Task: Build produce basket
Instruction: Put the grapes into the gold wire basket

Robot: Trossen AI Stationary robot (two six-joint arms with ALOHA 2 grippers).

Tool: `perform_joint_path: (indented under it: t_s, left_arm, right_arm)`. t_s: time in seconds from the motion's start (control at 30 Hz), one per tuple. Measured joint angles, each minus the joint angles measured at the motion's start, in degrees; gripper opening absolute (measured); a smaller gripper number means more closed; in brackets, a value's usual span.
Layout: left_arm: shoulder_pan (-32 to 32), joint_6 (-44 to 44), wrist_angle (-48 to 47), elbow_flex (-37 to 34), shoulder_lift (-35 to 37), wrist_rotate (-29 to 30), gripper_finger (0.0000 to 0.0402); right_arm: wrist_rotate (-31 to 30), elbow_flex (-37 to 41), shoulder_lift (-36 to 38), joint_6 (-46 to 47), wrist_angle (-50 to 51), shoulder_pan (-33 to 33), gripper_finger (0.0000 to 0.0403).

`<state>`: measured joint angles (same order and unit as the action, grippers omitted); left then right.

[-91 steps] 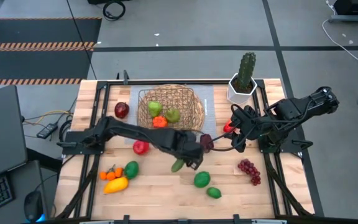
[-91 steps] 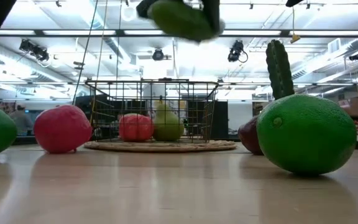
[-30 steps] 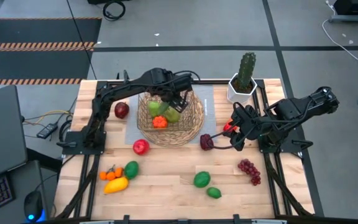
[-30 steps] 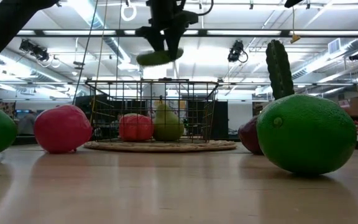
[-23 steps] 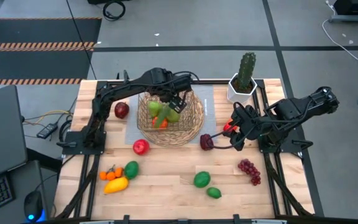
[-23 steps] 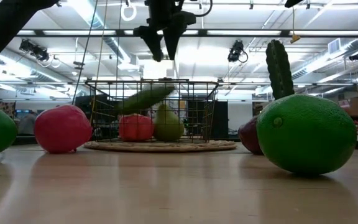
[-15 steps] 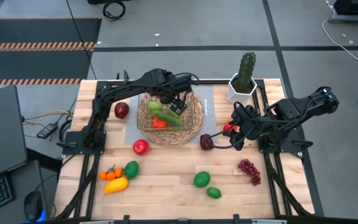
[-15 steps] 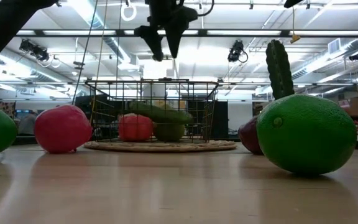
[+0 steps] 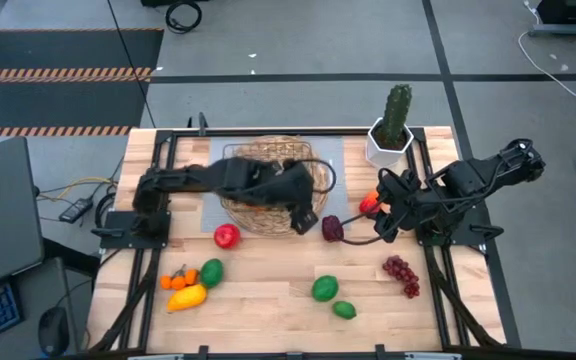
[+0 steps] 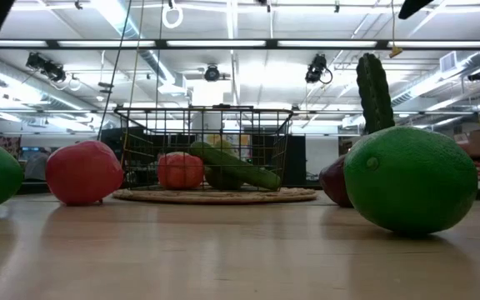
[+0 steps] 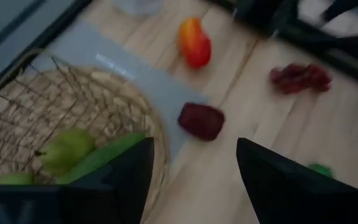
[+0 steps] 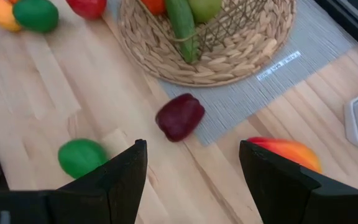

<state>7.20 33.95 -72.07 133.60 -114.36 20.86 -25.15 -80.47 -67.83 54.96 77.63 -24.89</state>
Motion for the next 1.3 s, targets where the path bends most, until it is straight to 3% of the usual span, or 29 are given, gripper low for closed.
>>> perform_joint_path:
  t_s: [0.2, 0.37, 0.6, 0.83, 1.3]
  left_arm:
    - [6.1, 0.15, 9.36, 0.03, 3.16, 4.04, 0.0225]
    - [9.68, -3.16, 18.02, 0.0, 5.32, 4.39, 0.0219]
    - [11.65, -6.31, 16.73, 0.0, 8.31, 4.4, 0.0211]
    - [11.65, -8.04, 16.63, 0.0, 9.24, 4.42, 0.0202]
    - [12.07, -6.23, 16.58, -0.09, 8.91, 4.4, 0.0194]
  right_arm:
    - [-0.35, -0.02, 0.0, -0.56, -2.71, -0.54, 0.026]
    - [1.68, 0.0, -0.07, -3.79, -10.87, -0.54, 0.026]
    - [7.12, -0.02, -0.92, -16.73, -18.47, -0.45, 0.026]
    - [6.8, -0.02, -1.43, -9.52, -14.11, 0.27, 0.026]
    - [8.78, -0.02, -1.55, -7.96, -13.56, 0.26, 0.026]
